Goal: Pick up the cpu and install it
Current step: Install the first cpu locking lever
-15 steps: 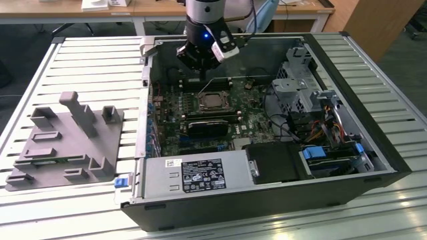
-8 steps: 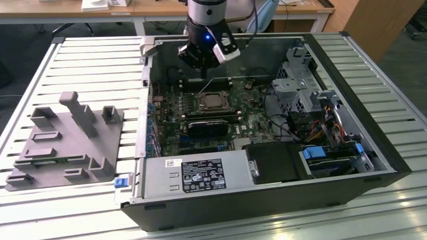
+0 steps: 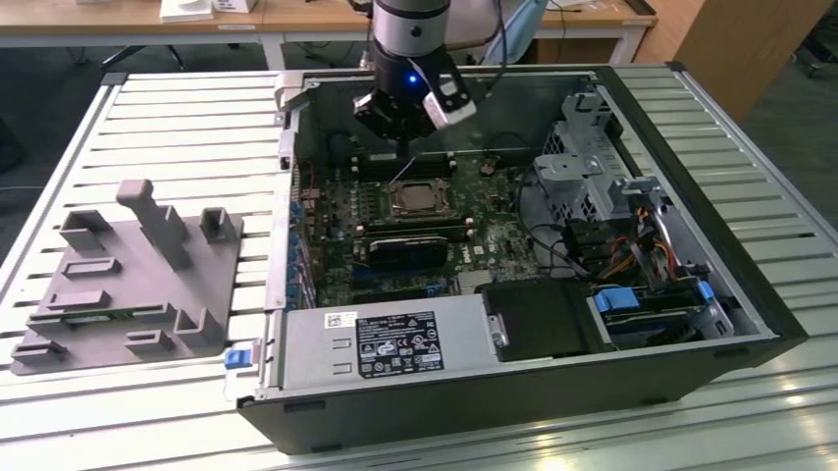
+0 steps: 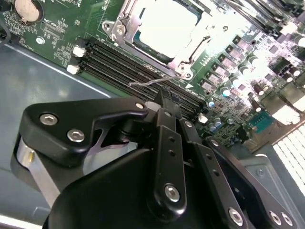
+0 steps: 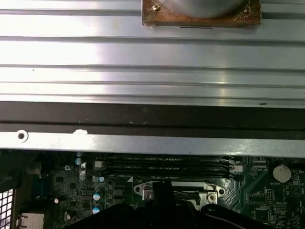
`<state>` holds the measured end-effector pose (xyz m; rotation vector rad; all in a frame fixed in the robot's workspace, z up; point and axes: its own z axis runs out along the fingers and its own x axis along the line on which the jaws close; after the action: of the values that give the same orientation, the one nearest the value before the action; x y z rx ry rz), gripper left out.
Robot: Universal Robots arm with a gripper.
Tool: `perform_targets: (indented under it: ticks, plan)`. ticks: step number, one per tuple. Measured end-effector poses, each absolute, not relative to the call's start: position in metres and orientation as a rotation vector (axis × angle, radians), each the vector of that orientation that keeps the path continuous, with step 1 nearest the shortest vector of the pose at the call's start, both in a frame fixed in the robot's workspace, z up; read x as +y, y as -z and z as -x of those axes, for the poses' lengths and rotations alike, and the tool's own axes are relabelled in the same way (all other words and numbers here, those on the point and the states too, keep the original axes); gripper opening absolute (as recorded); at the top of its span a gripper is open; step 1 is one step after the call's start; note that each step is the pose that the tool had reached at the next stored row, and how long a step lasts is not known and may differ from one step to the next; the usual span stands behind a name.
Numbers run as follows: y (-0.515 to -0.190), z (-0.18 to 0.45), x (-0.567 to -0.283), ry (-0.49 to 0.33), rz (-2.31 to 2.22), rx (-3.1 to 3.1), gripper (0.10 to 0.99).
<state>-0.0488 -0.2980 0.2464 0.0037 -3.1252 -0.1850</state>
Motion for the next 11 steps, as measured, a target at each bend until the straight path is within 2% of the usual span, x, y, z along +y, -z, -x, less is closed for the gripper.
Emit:
perform_targets:
  ticks: [11]
  plan:
    - [-0.237, 0.036, -0.297, 0.185, -0.004, -3.125, 0.106]
